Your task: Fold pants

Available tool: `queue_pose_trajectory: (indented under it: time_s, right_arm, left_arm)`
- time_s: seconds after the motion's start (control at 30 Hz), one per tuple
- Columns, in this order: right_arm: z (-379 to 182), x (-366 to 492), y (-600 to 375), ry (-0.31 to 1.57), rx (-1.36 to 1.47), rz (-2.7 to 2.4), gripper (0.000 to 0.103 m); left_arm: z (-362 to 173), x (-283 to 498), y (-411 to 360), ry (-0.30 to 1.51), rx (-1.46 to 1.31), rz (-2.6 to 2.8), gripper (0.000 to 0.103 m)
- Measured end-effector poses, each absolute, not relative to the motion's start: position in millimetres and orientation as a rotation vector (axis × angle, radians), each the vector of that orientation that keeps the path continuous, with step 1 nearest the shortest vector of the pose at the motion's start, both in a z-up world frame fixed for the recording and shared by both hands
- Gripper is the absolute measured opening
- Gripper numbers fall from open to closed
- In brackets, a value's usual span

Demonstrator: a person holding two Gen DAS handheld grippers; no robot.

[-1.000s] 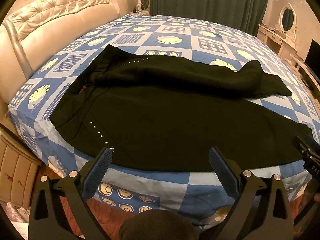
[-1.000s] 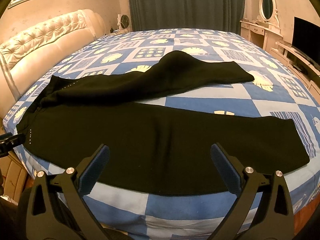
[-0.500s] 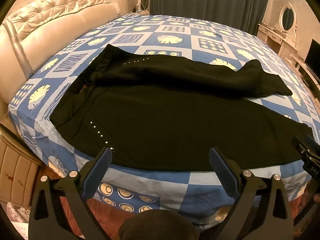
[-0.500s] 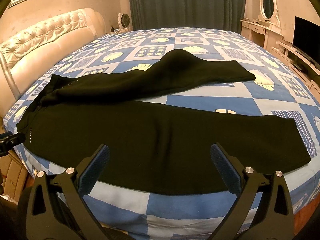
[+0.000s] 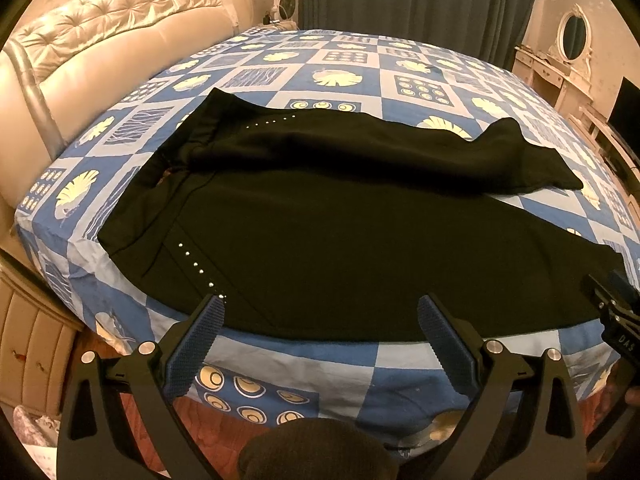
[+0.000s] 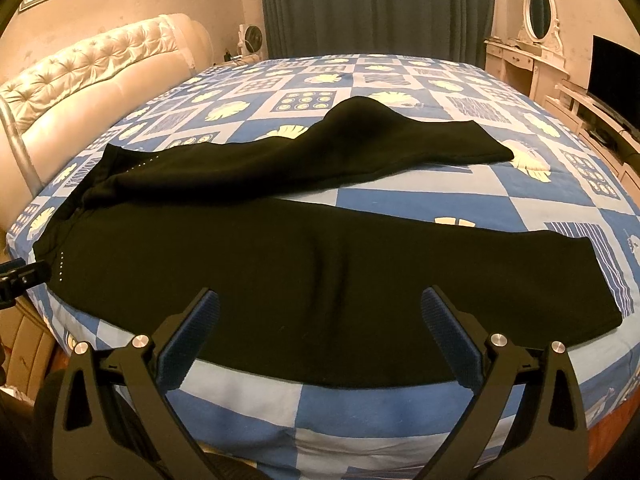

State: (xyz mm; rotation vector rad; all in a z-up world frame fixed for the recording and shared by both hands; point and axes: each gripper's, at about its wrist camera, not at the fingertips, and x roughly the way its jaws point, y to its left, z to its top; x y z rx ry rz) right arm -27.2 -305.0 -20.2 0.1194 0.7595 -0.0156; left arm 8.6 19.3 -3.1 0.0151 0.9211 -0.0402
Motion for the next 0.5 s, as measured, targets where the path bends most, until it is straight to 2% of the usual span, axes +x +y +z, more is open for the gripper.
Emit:
queue_pose_trajectory:
  time_s: [0.5]
  right_arm:
    - [-20.1,-27.5,-302.6,0.764,0.118,-0.007,0.101]
  left_arm:
    - [-2.1,8.4,18.0,0.917,0.015,-0.044,0.097]
